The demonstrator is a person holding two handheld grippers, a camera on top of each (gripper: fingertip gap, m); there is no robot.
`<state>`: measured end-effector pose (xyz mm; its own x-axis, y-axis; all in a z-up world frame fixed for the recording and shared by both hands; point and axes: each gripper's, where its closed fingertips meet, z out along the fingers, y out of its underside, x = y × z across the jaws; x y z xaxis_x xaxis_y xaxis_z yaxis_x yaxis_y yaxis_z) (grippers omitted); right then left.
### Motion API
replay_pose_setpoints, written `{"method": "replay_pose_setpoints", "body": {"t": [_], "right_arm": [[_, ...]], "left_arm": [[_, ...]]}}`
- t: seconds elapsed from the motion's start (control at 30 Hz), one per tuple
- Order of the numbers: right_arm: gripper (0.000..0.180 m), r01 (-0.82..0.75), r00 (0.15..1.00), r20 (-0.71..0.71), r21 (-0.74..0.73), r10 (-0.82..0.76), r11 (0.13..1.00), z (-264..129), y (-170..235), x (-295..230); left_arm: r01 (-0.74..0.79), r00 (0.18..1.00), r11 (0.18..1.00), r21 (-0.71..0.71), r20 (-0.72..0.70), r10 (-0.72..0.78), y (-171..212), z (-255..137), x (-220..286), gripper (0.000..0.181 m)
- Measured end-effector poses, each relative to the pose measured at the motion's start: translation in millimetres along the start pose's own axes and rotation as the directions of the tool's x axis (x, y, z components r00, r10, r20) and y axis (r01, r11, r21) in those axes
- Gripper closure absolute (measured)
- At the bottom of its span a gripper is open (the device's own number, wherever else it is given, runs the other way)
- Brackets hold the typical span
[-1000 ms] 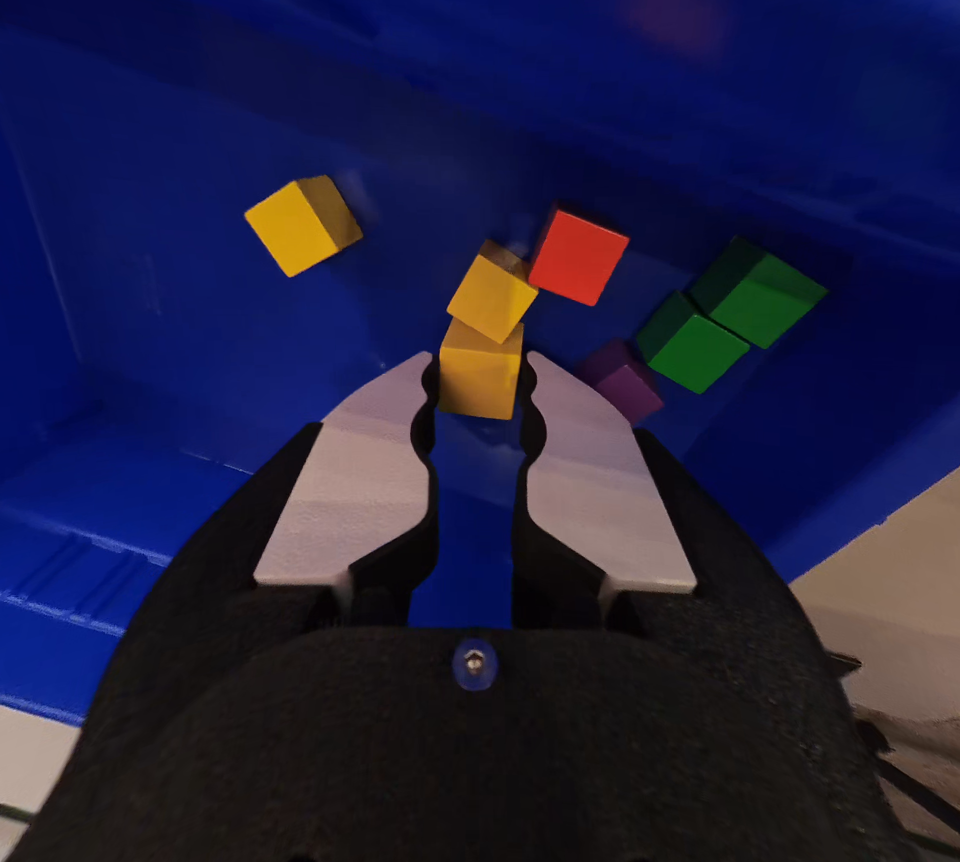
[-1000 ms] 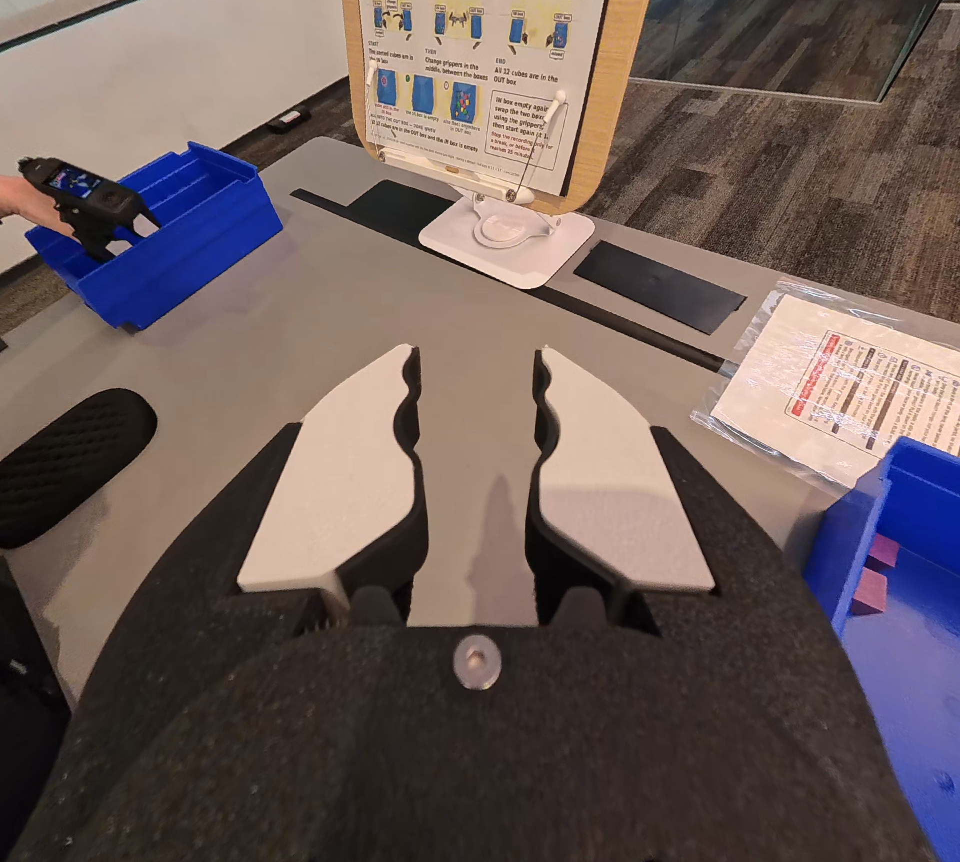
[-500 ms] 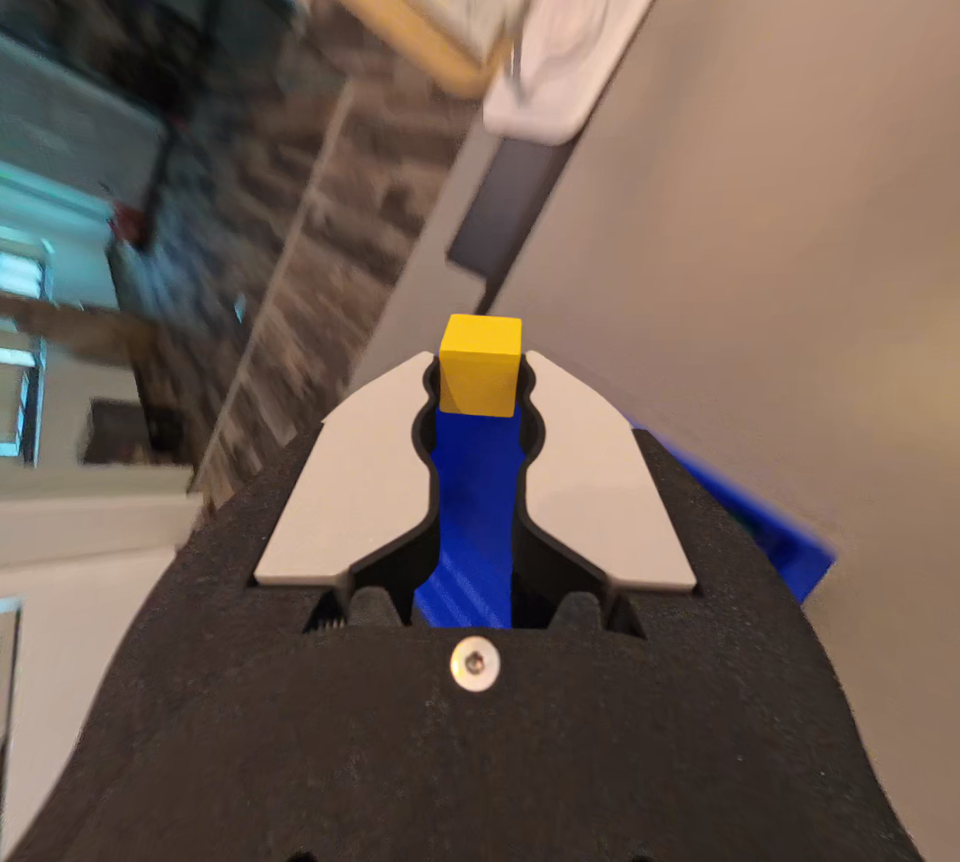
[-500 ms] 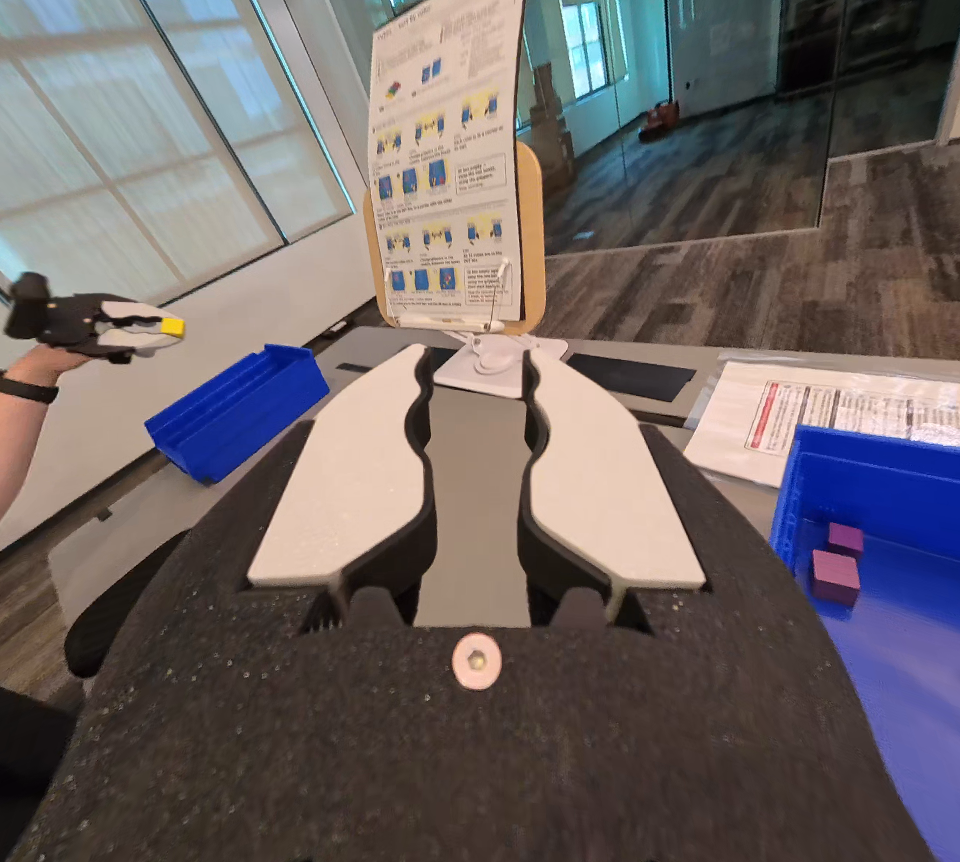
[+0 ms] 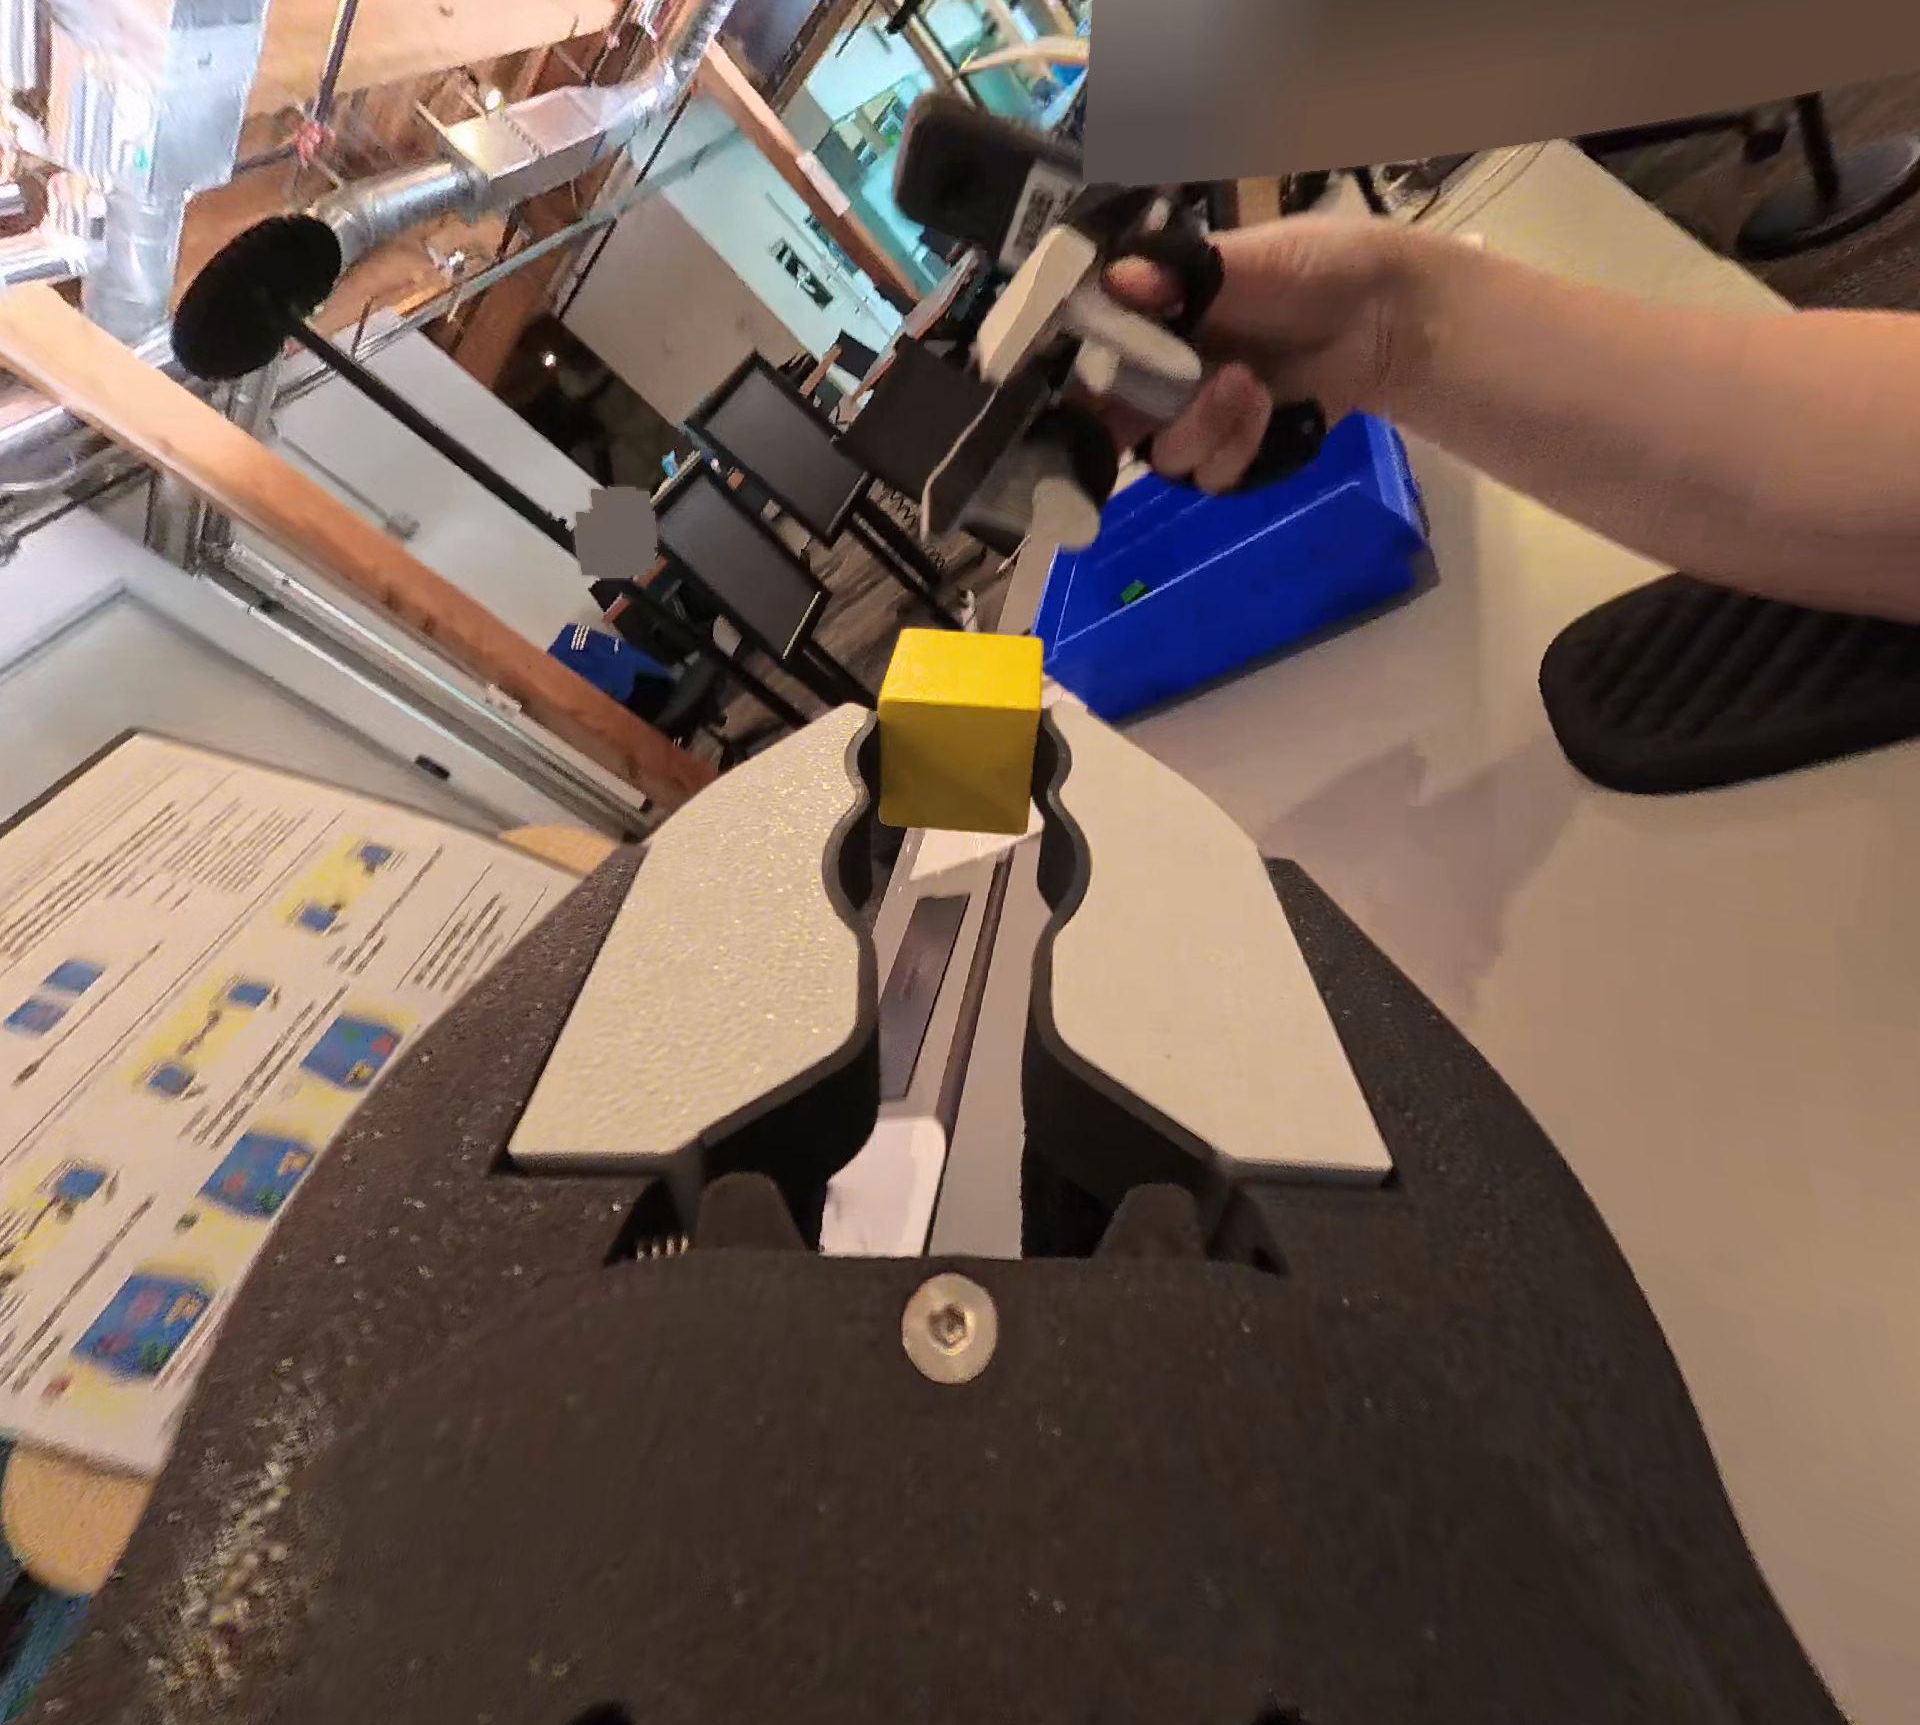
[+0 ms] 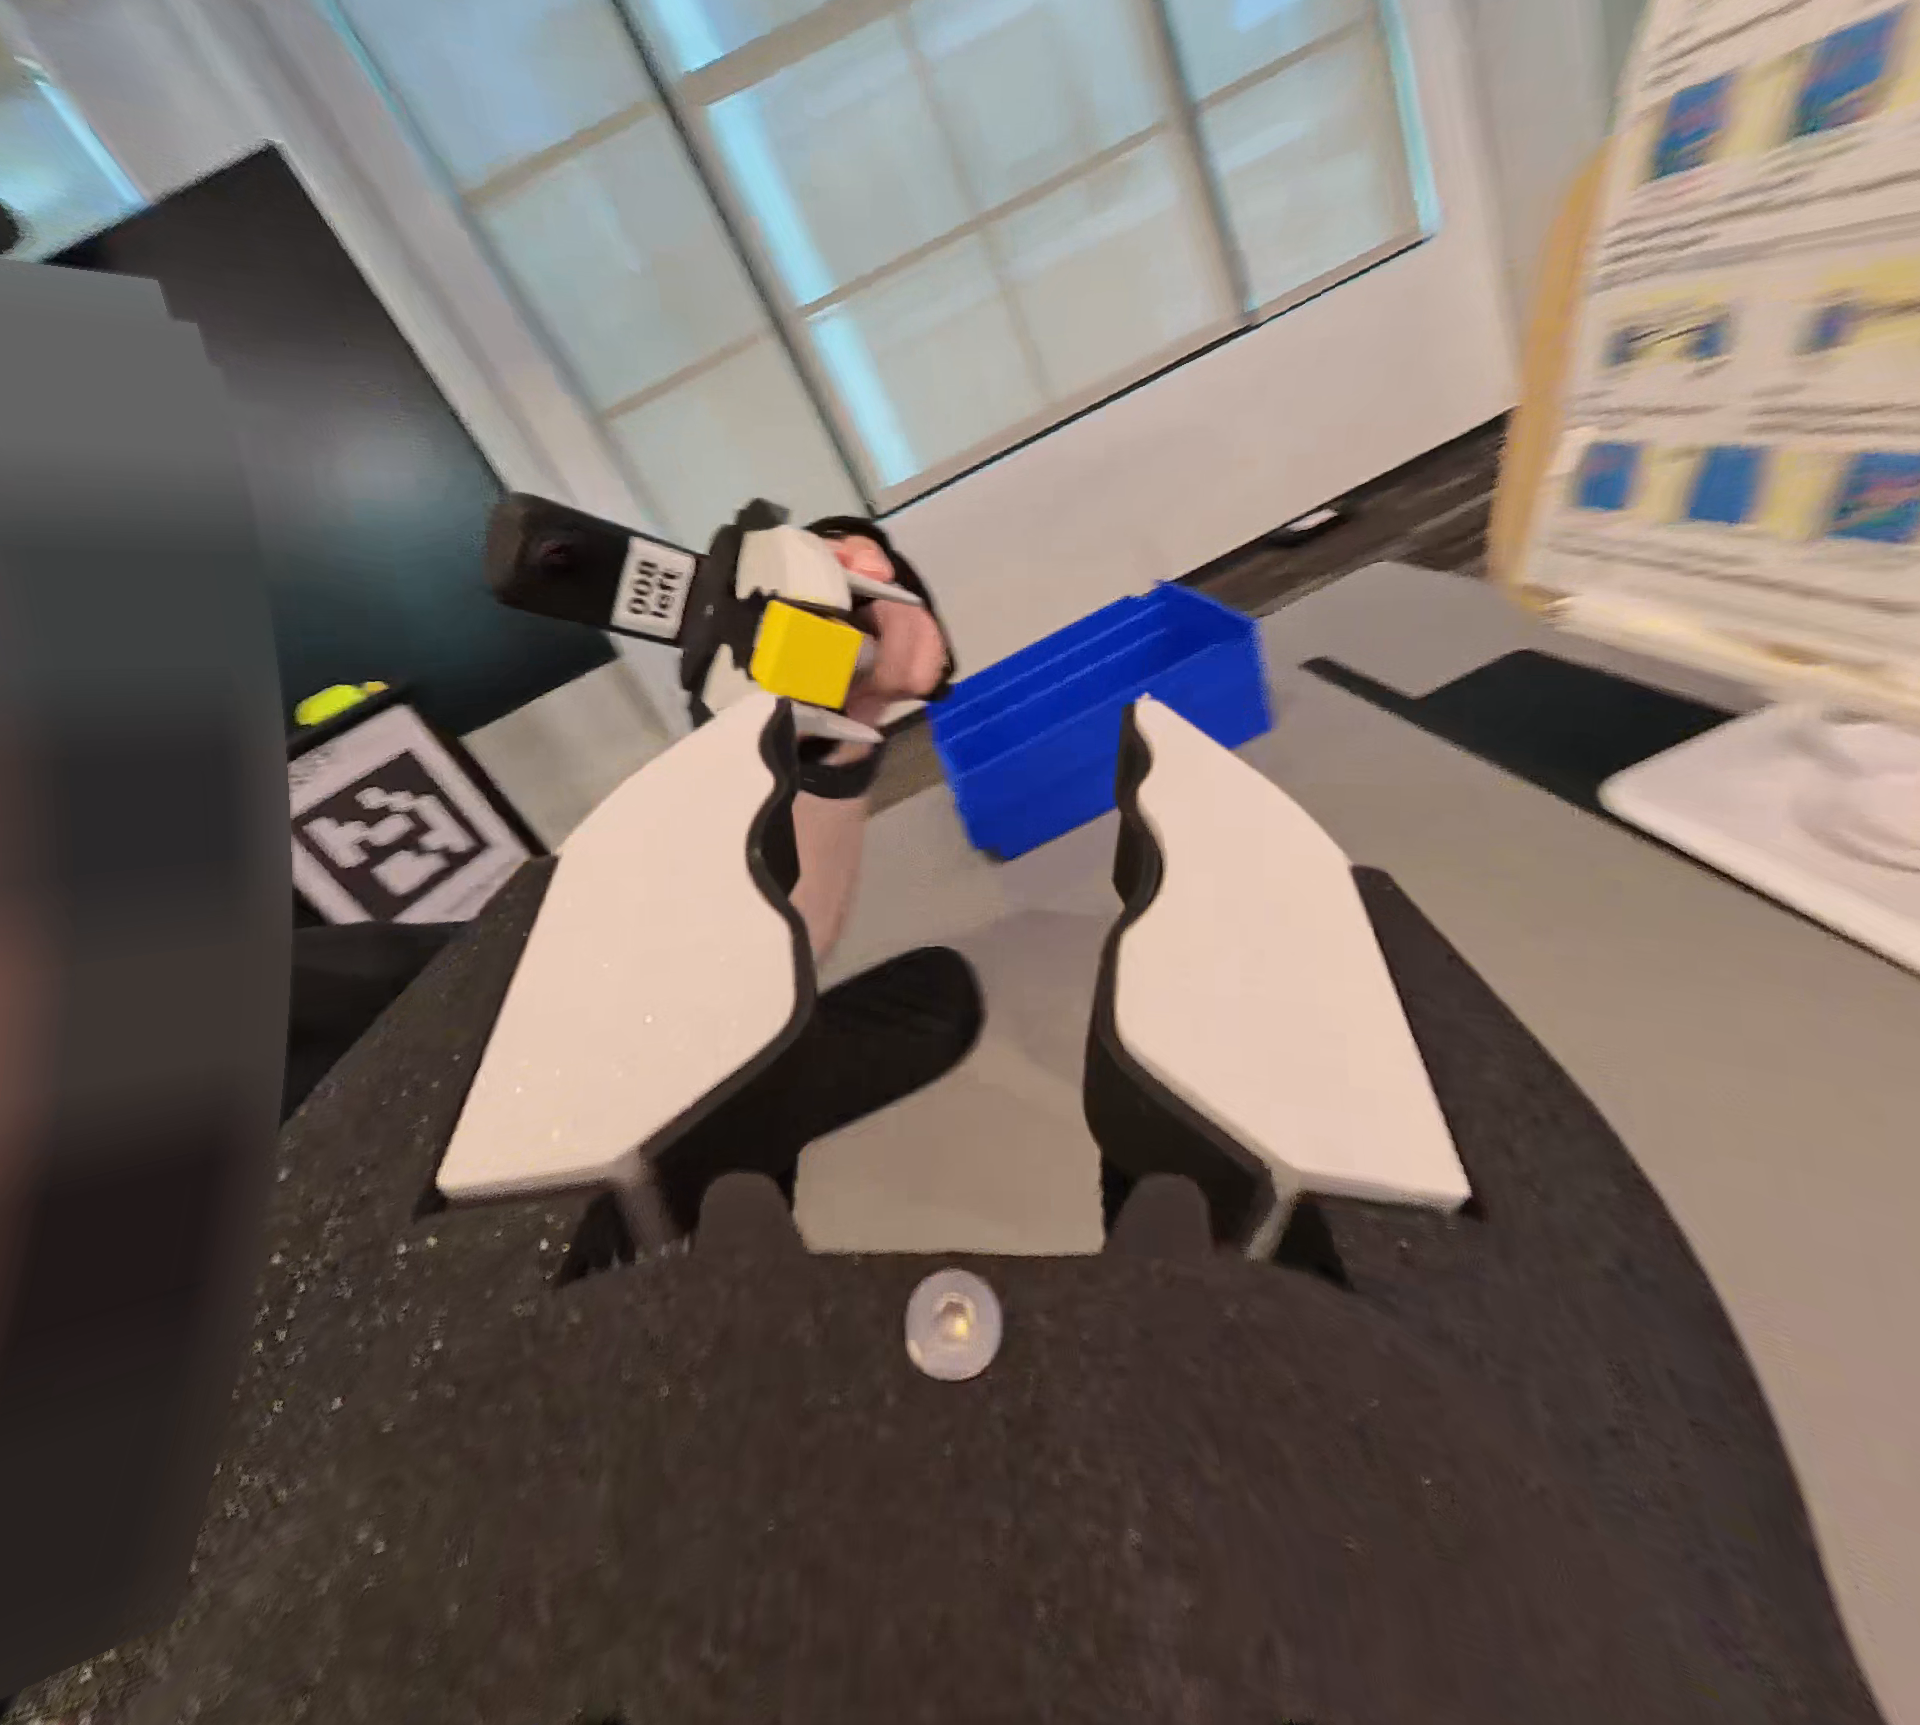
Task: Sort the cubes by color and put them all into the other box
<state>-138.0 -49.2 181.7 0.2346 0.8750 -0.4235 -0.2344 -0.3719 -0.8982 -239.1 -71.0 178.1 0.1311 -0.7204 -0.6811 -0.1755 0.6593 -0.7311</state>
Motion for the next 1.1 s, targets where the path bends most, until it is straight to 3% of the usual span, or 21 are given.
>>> {"method": "replay_pose_setpoints", "body": {"t": [0.3,0.5,0.73,0.9,1.0,1.1], "right_arm": [[0.118,-0.181,0.953,0.217,-0.152,0.211,0.972,58.4,40.5,-20.6],[0.150,-0.179,0.942,0.254,-0.177,0.220,0.968,60.9,44.6,-24.0],[0.151,-0.165,0.954,0.214,-0.209,0.210,0.964,57.8,49.9,-11.4],[0.152,-0.133,0.964,0.198,-0.223,0.178,0.966,42.8,46.6,-5.8],[0.152,-0.087,0.983,0.142,-0.211,0.119,0.974,21.9,37.5,-1.0],[0.152,-0.019,1.000,-0.002,-0.191,0.019,0.981,-13.6,24.4,9.2]], "left_arm": [[0.008,0.998,1.000,0.024,-0.070,-0.007,1.3,45.1,14.3,0.153],[0.005,0.997,1.000,0.008,-0.075,-0.005,9.5,52.4,16.2,0.153],[0.039,0.999,0.999,-0.029,-0.029,-0.040,23.8,55.7,17.4,0.150],[0.125,0.992,0.990,-0.065,0.021,-0.124,41.5,41.8,19.9,0.127],[0.164,0.985,0.986,-0.019,0.057,-0.163,45.2,30.4,13.6,0.136],[0.200,0.978,0.978,-0.064,0.079,-0.194,59.2,24.7,7.2,0.140]]}}
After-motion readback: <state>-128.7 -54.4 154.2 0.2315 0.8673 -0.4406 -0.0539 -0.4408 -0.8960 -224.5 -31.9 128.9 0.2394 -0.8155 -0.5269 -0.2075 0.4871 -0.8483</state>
